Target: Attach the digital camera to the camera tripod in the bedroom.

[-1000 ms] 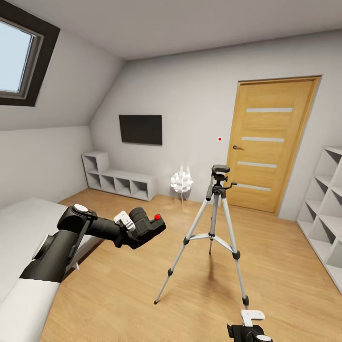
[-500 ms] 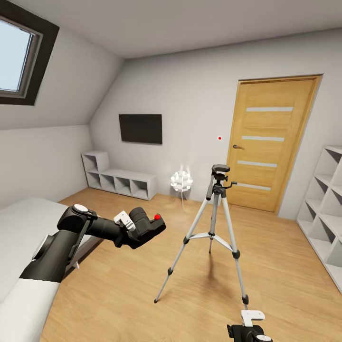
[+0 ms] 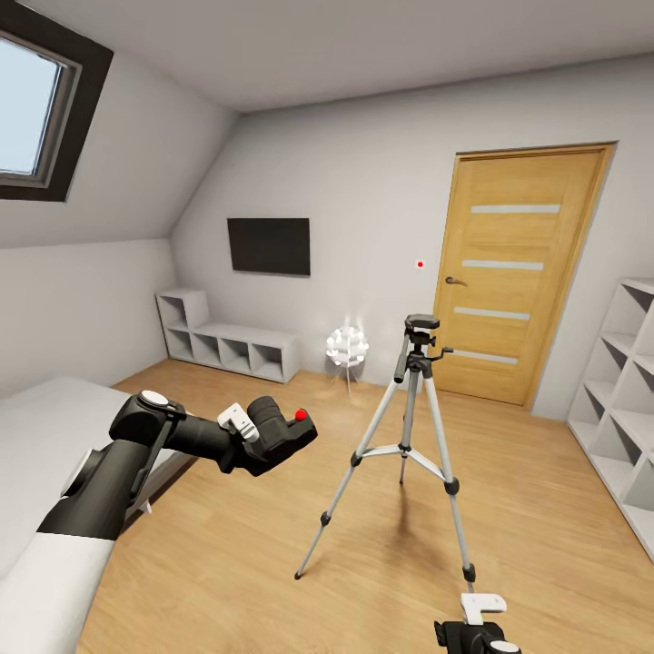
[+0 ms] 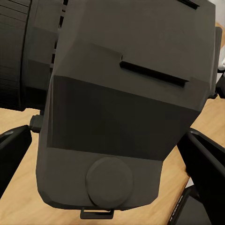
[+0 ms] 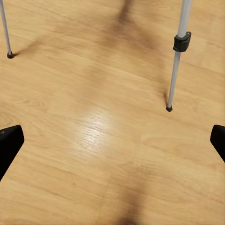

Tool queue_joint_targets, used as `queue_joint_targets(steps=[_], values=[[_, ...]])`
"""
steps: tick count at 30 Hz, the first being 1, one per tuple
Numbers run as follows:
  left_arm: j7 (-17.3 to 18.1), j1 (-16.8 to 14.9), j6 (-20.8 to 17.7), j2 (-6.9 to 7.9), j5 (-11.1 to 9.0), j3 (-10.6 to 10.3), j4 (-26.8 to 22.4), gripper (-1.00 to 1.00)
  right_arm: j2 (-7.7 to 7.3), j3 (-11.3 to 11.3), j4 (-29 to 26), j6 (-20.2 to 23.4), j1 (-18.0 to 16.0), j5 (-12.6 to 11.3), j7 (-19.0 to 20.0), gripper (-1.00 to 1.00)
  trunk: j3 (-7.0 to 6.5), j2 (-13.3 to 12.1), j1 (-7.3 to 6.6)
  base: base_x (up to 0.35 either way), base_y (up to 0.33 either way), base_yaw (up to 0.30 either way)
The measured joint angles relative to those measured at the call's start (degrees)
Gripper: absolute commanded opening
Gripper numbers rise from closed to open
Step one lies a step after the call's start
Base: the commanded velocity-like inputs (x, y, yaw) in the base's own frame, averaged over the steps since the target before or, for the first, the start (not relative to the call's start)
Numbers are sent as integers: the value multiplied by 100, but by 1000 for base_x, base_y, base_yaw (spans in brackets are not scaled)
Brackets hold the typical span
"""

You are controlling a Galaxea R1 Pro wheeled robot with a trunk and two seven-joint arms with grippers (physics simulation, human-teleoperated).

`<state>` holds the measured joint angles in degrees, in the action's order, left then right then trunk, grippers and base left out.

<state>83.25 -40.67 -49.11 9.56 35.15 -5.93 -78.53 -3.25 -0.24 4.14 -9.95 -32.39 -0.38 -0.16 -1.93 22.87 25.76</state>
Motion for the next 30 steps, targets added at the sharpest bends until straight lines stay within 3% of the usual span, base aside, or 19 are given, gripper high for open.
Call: queue_joint_targets(steps=[7,8,12,22,26,30], values=[[-1,-2,5,-1,0,-7,0,-100,19,0,4,44,38,1,0,100,0,0,0,0,0,0],[-2,-2,5,0,0,-8,-1,-100,41,-1,6,367,166,2,0,100,1,0,0,0,0,0],[-2,0,5,6,0,-9,0,-100,49,0,13,780,292,4,-2,100,0,0,0,0,0,0],[-3,0,5,1,0,-9,-1,-100,52,-1,26,1187,746,0,-28,100,1,0,0,0,0,0],[-2,0,6,0,0,-9,0,-100,52,0,26,1199,857,-2,-198,100,0,0,0,0,0,0],[2,1,6,2,1,-12,0,-100,52,-1,26,1189,929,-8,-649,100,0,0,0,0,0,0]])
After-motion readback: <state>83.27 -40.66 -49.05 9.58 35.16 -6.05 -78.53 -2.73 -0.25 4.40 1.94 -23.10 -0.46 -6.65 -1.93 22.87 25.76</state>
